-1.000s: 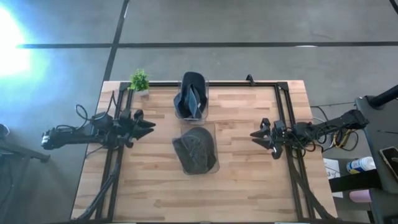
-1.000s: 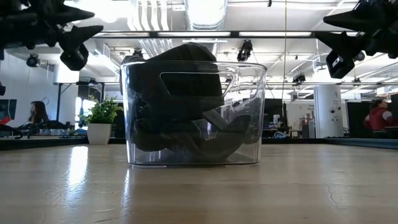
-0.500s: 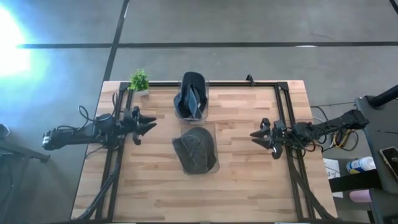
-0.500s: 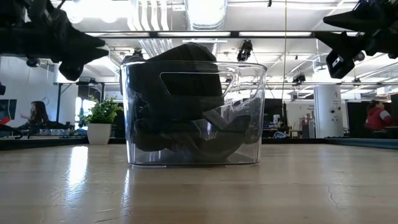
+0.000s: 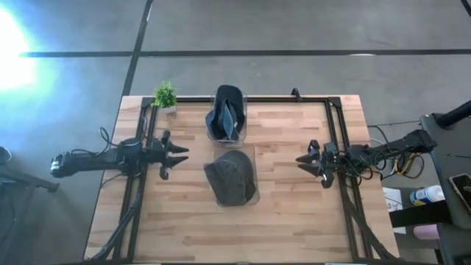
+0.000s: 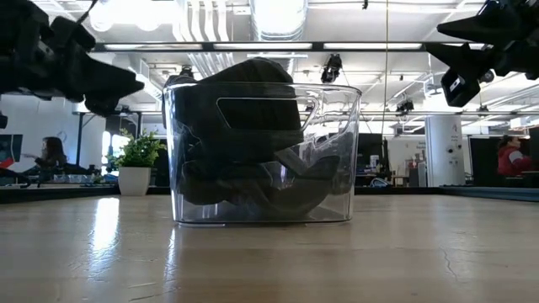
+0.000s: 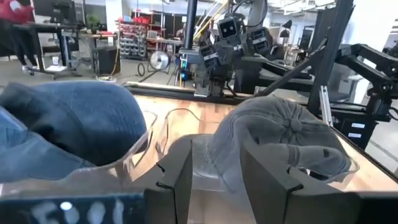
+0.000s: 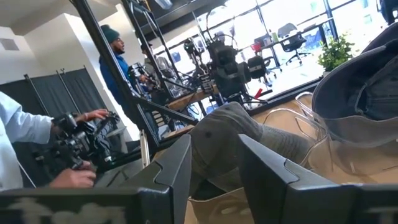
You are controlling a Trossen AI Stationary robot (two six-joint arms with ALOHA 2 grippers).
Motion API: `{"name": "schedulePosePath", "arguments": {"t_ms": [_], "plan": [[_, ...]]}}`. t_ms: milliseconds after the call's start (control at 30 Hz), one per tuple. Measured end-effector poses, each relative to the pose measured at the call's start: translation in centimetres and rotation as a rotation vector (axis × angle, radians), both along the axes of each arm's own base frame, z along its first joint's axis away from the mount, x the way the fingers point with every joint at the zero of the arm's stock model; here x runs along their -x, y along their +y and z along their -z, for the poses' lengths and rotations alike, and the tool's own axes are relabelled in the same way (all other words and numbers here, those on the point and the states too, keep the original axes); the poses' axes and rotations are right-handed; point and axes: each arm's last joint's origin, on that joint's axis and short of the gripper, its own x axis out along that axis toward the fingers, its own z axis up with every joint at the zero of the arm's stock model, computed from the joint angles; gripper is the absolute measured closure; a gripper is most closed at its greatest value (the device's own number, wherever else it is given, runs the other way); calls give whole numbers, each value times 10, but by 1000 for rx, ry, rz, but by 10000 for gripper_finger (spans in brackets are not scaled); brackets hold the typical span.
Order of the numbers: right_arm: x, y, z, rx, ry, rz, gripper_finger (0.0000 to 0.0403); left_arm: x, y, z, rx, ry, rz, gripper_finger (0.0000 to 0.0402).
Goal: Pick & Place hat
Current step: Return to Home Position
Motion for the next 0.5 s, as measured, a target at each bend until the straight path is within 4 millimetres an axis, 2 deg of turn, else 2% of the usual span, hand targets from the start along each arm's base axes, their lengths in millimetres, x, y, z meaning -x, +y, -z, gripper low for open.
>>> {"name": "schedulePosePath", "arguments": {"t_ms": [100,500], "plan": [[0,0,0,0,1,0,280,2,0,4,37,57,-12,274],[0,0,0,0,2,0,268,4,0,2,103,17,-24,274]]}}
